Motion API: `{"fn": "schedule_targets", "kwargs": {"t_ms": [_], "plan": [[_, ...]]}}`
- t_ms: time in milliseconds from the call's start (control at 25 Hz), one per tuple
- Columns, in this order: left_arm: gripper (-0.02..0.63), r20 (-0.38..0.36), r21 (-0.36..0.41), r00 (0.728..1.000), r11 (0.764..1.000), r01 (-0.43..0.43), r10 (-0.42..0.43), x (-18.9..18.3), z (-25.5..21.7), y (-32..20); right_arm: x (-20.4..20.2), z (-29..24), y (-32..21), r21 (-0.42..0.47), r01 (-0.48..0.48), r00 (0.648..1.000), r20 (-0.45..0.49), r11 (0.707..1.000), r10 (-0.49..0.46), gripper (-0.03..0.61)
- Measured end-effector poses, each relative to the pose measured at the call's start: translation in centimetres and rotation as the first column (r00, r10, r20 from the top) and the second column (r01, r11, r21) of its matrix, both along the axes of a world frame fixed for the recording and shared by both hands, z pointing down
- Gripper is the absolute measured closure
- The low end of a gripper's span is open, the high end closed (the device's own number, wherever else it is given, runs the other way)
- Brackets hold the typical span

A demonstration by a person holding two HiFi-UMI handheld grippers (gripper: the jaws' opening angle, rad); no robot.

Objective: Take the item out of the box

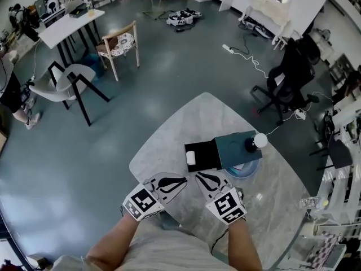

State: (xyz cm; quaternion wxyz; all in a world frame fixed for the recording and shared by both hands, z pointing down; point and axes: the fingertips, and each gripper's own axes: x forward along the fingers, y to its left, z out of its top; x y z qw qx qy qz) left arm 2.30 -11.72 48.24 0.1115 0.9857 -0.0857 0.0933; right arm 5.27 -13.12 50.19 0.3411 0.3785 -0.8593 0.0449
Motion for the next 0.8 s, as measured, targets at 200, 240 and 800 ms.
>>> {"fn": "schedule_targets", "kwargs": {"t_ms": [200, 240, 800], "plan": [[0.588, 0.003, 0.004, 0.998, 0.998, -0.07, 0.07, -0.2, 0.8, -0.5, 0.4, 2.5, -1.7, -0.067, 0.013, 0.992, -0.127, 0.998, -0.022, 0.514], [0.588, 0.0, 0.003, 0.997, 0.997, -0.08, 0.08, -0.2, 0.9, -0.6, 0.4, 3.0, -2.0, -0.082, 0.023, 0.988, -0.151, 0.996, -0.035, 0.506], [0.588, -0.011, -0.026, 0.992, 0.991, -0.129, 0.129, -0.1, 2.5, -2.6, 1.3, 9.4, -5.3, -0.265, 0.179, 0.876, -0.395, 0.948, -0.276, 0.394]]}}
